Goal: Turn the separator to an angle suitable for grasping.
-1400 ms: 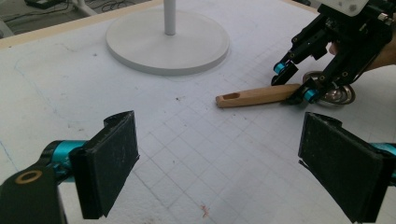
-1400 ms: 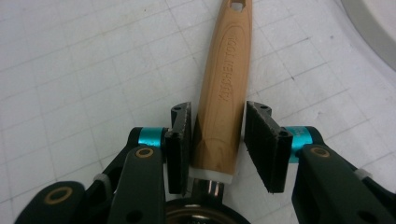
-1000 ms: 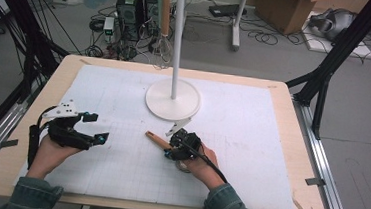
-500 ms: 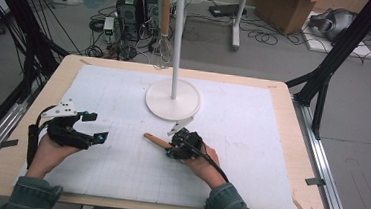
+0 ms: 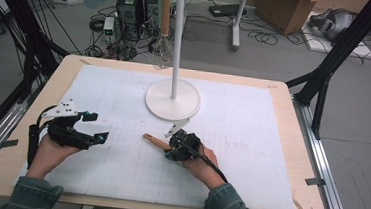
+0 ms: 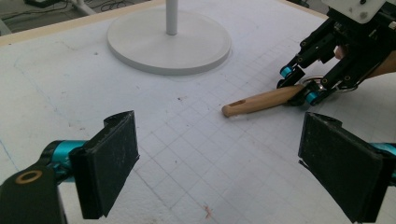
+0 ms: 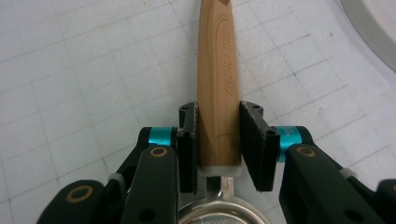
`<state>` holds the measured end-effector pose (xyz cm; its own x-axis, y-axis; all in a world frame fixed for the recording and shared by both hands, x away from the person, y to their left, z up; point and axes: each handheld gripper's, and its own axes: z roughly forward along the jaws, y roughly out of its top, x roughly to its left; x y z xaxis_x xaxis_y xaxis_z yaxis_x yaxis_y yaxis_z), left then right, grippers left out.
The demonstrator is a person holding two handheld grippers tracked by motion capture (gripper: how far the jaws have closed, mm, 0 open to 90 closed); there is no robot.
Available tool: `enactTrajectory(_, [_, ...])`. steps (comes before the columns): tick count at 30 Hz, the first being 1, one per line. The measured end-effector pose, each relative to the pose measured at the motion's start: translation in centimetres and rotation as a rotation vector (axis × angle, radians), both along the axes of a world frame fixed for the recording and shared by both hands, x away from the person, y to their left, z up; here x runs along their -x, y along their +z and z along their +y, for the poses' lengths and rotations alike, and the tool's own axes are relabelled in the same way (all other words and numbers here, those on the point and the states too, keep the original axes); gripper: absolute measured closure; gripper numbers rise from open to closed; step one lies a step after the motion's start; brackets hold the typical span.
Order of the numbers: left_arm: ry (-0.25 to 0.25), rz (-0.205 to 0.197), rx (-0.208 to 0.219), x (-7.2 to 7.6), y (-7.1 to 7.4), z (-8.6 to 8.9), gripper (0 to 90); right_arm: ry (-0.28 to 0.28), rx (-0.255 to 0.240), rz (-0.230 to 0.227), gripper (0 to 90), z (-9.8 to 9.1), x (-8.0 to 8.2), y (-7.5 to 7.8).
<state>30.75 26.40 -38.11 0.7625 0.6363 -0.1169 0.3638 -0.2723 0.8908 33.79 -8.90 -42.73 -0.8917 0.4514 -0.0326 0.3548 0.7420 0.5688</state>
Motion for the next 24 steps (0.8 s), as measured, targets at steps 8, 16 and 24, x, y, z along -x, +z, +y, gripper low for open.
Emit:
enactTrajectory(8, [0.004,0.000,0.004,-0.1,-0.1,0.0,12.5,0.021,-0.018,0.006,70.5,-0.2,0.1,0.3])
enactTrajectory(16, [0.003,-0.004,0.001,-0.1,0.0,0.2,12.5,0.031,-0.032,0.069,69.3,-0.3,-0.4,0.1])
enactTrajectory(24, [0.006,-0.005,0.005,0.0,0.1,0.3,12.4,0.059,-0.005,0.077,61.7,1.4,-0.6,0.3])
